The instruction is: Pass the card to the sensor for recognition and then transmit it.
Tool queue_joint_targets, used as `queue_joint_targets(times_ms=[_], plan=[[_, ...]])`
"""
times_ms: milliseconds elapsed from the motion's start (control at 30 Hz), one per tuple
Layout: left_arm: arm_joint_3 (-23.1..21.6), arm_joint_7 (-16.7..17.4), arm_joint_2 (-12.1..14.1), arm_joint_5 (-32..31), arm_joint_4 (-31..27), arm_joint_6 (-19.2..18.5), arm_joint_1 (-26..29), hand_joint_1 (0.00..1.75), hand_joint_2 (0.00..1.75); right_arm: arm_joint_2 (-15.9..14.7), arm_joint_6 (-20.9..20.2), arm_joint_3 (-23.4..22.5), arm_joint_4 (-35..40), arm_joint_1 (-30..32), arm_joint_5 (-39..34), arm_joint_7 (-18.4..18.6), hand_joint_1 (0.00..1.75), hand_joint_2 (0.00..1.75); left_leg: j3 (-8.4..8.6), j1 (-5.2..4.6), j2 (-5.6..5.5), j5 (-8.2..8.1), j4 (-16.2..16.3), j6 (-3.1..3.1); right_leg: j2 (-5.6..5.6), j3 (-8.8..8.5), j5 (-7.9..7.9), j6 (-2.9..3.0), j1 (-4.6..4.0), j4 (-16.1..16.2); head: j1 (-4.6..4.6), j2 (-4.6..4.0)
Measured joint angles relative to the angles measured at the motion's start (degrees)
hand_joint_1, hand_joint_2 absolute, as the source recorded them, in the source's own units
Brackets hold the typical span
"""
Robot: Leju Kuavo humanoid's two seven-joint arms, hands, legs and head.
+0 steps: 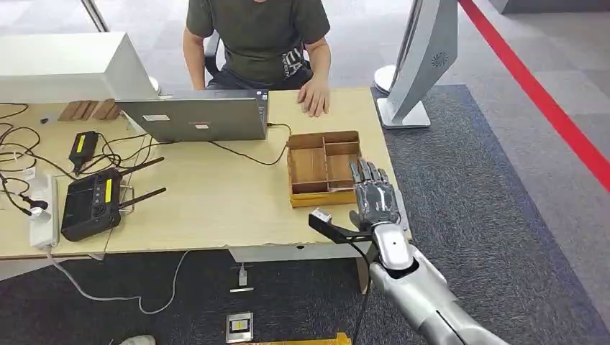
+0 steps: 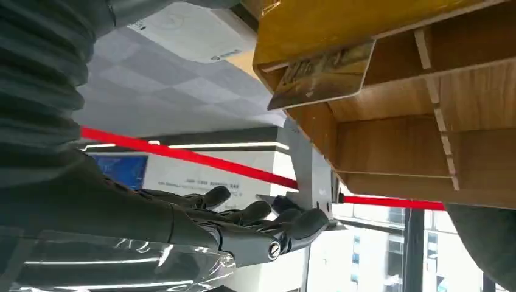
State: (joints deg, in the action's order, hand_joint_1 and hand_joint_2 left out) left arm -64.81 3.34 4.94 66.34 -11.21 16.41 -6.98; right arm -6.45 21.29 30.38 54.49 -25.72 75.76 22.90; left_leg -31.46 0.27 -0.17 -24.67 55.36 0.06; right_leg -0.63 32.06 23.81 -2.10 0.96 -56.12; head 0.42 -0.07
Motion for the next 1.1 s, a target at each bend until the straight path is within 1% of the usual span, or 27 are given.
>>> queue_joint_targets(times_ms=[333, 467, 1067, 1100], plan=[[0.0, -0.3, 0.0, -0.2, 0.0, -0.1, 0.0, 0.00, 0.00, 1.6, 0.0, -0.2, -2.9, -1.1, 0.2, -0.7, 0.00, 1.75, 0.00, 0.00, 0.00, 0.00, 0.0, 0.00, 0.00, 0.00, 0.00, 0.00, 0.00, 0.0, 0.00, 0.00], [0.0, 0.2, 0.0, -0.3, 0.0, -0.1, 0.0, 0.00, 0.00, 2.0, 0.5, -0.2, -4.2, -1.7, 0.2, -0.8, 0.00, 1.75, 0.00, 0.00, 0.01, 0.00, 0.0, 0.00, 0.00, 0.00, 0.00, 0.00, 0.00, 0.0, -0.02, 0.00], [0.0, 0.1, 0.0, -1.0, 0.0, -0.8, 0.0, 0.00, 0.00, 2.0, 0.4, -0.4, -8.1, -2.3, -0.4, -0.3, 0.00, 1.75, 0.01, 0.00, 0.01, 0.00, 0.0, 0.00, 0.00, 0.00, 0.00, 0.00, 0.00, 0.0, 0.00, 0.00], [0.0, 0.1, 0.0, -1.0, 0.0, -0.8, 0.0, 0.00, 0.00, 2.0, 0.4, -0.5, -8.2, -2.3, -0.5, -0.3, 0.00, 0.00, 0.00, 0.00, 0.00, 0.00, 0.0, 0.00, 0.00, 0.00, 0.00, 0.00, 0.00, 0.0, -0.02, 0.00]])
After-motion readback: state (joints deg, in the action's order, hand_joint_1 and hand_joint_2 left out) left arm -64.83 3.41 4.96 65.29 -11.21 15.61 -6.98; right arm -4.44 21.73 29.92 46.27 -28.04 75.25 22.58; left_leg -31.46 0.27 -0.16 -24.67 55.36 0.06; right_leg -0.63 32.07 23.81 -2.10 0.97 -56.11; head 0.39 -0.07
